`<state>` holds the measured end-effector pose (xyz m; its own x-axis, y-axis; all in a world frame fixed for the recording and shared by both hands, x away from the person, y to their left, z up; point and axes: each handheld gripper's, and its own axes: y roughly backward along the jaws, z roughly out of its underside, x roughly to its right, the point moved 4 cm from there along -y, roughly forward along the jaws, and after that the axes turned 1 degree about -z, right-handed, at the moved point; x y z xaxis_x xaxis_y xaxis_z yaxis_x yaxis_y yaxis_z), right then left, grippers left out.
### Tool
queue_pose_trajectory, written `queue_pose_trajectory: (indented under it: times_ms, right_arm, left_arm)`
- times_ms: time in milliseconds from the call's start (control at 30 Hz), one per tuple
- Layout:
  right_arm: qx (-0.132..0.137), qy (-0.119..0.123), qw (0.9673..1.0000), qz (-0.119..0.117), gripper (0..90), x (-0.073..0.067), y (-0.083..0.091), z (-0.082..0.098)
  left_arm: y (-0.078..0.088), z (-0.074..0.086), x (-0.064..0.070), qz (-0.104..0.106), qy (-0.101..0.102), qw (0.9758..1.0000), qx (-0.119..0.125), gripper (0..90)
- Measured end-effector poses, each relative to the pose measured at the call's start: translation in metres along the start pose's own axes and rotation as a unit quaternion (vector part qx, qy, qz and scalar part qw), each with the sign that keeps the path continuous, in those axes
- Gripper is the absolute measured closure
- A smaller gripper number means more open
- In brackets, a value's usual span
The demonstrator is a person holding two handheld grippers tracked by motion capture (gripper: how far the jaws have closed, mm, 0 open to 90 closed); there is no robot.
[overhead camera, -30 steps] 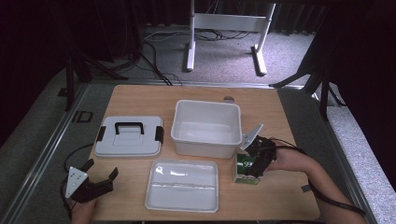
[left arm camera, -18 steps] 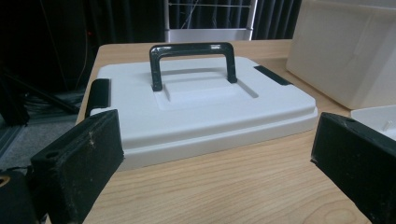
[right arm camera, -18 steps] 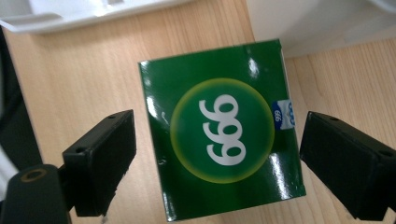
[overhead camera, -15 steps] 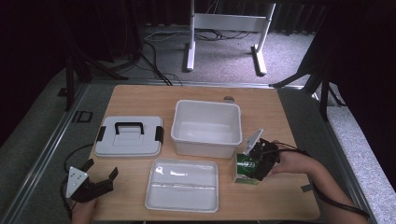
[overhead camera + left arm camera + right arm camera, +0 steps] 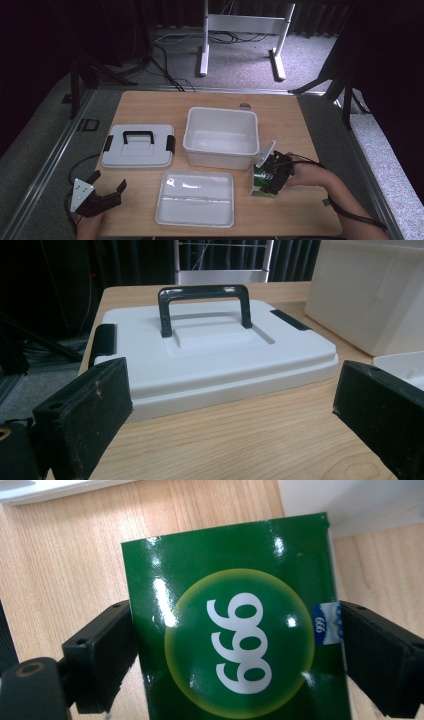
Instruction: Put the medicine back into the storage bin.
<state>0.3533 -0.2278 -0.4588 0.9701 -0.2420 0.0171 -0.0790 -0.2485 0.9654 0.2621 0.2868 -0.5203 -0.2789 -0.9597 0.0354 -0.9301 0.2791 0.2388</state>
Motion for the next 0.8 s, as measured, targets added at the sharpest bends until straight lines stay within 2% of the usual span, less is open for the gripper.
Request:
queue_pose_trajectory:
  times_ms: [167, 267, 500, 567, 667, 800]
  right_arm:
    - [-0.004, -0.002, 1.0000, -0.008, 9.0, 0.001, -0.004, 0.000]
    - [-0.003, -0.002, 1.0000, -0.006, 12.4, 0.002, -0.003, -0.002]
    - [0.001, 0.004, 1.0000, 0.002, 14.9, -0.001, 0.012, 0.000]
    - [0.003, -0.002, 1.0000, 0.002, 14.9, -0.001, 0.018, 0.002]
    - [-0.003, -0.010, 0.9999, 0.011, 14.8, 0.002, 0.026, 0.007]
    - [-0.008, -0.024, 0.9989, 0.039, 14.8, 0.008, 0.036, 0.015]
  left_arm:
    - [0.000, 0.000, 0.000, 0.001, 0.001, 1.0000, 0.000, 2.1]
    - [0.000, 0.000, 0.000, 0.001, 0.000, 1.0000, 0.001, 2.1]
    - [0.000, 0.000, 0.000, 0.000, 0.001, 1.0000, 0.001, 2.1]
    - [0.000, 0.000, 0.000, 0.000, 0.001, 1.0000, 0.002, 2.1]
    - [0.000, 0.000, 0.000, 0.001, 0.000, 1.0000, 0.002, 2.1]
    - [0.000, 0.000, 0.000, 0.001, 0.000, 1.0000, 0.001, 2.1]
